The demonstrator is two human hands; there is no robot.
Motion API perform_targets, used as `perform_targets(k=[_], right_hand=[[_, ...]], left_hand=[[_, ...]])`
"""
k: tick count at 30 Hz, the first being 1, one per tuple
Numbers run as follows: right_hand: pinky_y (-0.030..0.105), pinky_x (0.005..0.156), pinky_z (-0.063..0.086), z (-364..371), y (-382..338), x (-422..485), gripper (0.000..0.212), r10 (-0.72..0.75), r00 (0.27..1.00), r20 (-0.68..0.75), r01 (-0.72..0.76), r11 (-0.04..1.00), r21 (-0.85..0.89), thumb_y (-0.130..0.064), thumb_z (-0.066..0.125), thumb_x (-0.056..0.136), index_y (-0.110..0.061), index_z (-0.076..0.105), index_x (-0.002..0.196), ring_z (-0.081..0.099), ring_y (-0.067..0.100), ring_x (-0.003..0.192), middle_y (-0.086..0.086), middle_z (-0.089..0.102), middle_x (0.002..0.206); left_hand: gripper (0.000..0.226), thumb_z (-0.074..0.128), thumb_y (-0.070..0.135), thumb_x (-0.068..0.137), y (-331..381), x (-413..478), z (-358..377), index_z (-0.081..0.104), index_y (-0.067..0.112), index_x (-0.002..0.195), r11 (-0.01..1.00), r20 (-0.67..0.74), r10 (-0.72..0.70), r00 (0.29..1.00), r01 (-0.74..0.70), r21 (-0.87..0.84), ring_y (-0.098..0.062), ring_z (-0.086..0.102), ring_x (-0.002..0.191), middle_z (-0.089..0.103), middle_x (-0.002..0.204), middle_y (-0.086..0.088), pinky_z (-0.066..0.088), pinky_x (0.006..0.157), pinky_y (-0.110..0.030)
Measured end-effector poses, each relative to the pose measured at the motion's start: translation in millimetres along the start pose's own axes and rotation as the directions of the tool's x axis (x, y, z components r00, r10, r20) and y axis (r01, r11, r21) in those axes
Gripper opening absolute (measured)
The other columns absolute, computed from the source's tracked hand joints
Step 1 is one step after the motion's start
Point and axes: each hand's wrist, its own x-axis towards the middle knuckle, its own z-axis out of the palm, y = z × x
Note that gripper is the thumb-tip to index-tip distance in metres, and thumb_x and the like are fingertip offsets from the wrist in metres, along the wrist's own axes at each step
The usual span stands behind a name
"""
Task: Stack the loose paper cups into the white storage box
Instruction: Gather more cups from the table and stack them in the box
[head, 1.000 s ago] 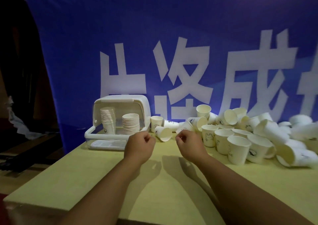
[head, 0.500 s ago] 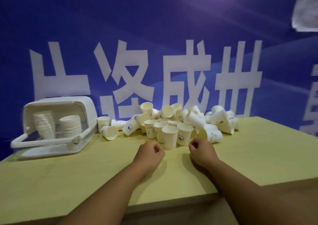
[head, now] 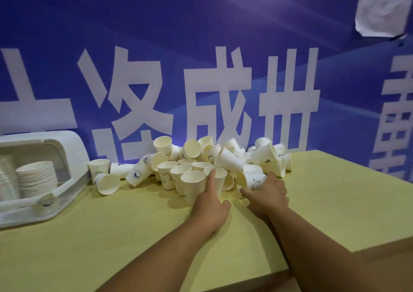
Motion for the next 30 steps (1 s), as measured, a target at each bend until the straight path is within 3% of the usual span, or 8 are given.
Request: perform_targets(k=[4, 6, 10, 16, 20, 23, 25, 30], right_hand=[[0.046, 0.093, 0.043, 8, 1, 3, 0.084, -0.017, 0.997, -0.080, 0.021, 0.999, 0.040, -0.065, 0.069, 0.069, -0.019, 0.039, 0.131, 0.051, 0.031, 0.119, 0.007, 0.053, 0.123], [0.045, 0.090, 0.044, 8, 2, 2, 0.078, -0.018, 0.995, -0.098, 0.027, 0.996, 0.089, -0.062, 0.069, 0.069, -0.020, 0.041, 0.129, 0.054, 0.031, 0.114, 0.005, 0.054, 0.117], [0.049, 0.098, 0.041, -1, -1, -4, 0.081, 0.046, 0.989, -0.139, -0.018, 0.980, 0.196, -0.070, 0.065, 0.071, -0.025, 0.039, 0.133, 0.049, 0.034, 0.117, 0.009, 0.050, 0.119], [0.050, 0.107, 0.037, -18, -4, -15, 0.068, 0.163, 0.983, -0.090, -0.126, 0.939, 0.321, -0.072, 0.052, 0.083, -0.040, 0.038, 0.142, 0.051, 0.033, 0.104, 0.014, 0.039, 0.128], [0.043, 0.098, 0.040, -29, -12, -33, 0.050, 0.139, 0.987, -0.078, -0.088, 0.882, 0.463, -0.058, 0.039, 0.097, -0.033, 0.049, 0.140, 0.046, 0.027, 0.097, 0.013, 0.036, 0.134], [0.051, 0.102, 0.045, -35, -32, -51, 0.051, 0.174, 0.985, 0.004, -0.142, 0.790, 0.596, -0.061, 0.034, 0.096, -0.029, 0.056, 0.129, 0.053, 0.030, 0.105, 0.011, 0.045, 0.133], [0.056, 0.101, 0.046, -36, -47, -62, 0.048, 0.172, 0.979, 0.113, -0.202, 0.699, 0.686, -0.067, 0.034, 0.089, -0.032, 0.058, 0.109, 0.056, 0.032, 0.106, 0.009, 0.057, 0.123], [0.049, 0.099, 0.049, -26, -85, -92, 0.040, 0.084, 0.956, 0.280, -0.272, 0.608, 0.746, -0.068, 0.034, 0.093, -0.033, 0.053, 0.091, 0.057, 0.028, 0.103, 0.004, 0.062, 0.108]], left_hand=[[0.068, 0.057, 0.027, 0.093, -2, 17, 4, 0.019, 0.037, 0.148, 1.000, -0.029, 0.016, 0.999, -0.016, 0.022, -0.027, 0.062, 0.094, 0.064, 0.111, -0.010, 0.050, 0.078, -0.038], [0.042, 0.055, 0.022, 0.094, -2, 17, 4, 0.034, 0.023, 0.131, 0.998, -0.074, 0.056, 0.996, -0.054, 0.032, -0.029, 0.057, 0.094, 0.060, 0.110, -0.010, 0.043, 0.073, -0.037], [0.012, 0.052, 0.020, 0.098, -1, 11, 0, 0.041, 0.016, 0.099, 0.998, -0.099, 0.059, 0.993, -0.056, 0.035, -0.027, 0.054, 0.083, 0.057, 0.096, -0.005, 0.037, 0.066, -0.036], [0.026, 0.053, 0.032, 0.100, -5, -8, -19, 0.035, 0.025, 0.084, 0.992, -0.090, 0.129, 0.988, -0.129, 0.005, -0.020, 0.048, 0.073, 0.057, 0.090, -0.001, 0.040, 0.063, -0.037], [0.020, 0.050, 0.040, 0.103, -9, -26, -43, 0.040, 0.024, 0.094, 0.981, -0.111, 0.195, 0.975, -0.191, 0.046, -0.017, 0.051, 0.083, 0.049, 0.104, 0.005, 0.037, 0.065, -0.032], [0.024, 0.049, 0.043, 0.103, -16, -38, -64, 0.042, 0.022, 0.093, 0.977, -0.159, 0.211, 0.964, -0.206, 0.045, -0.016, 0.051, 0.082, 0.047, 0.105, 0.006, 0.039, 0.066, -0.032], [0.028, 0.051, 0.043, 0.102, -23, -44, -79, 0.043, 0.020, 0.089, 0.979, -0.203, 0.203, 0.958, -0.202, 0.028, -0.017, 0.053, 0.083, 0.047, 0.103, 0.006, 0.043, 0.070, -0.033], [0.028, 0.061, 0.040, 0.098, -46, -60, -121, 0.046, 0.021, 0.083, 0.994, -0.291, 0.090, 0.953, -0.104, -0.035, -0.015, 0.052, 0.084, 0.049, 0.101, 0.005, 0.038, 0.066, -0.030]])
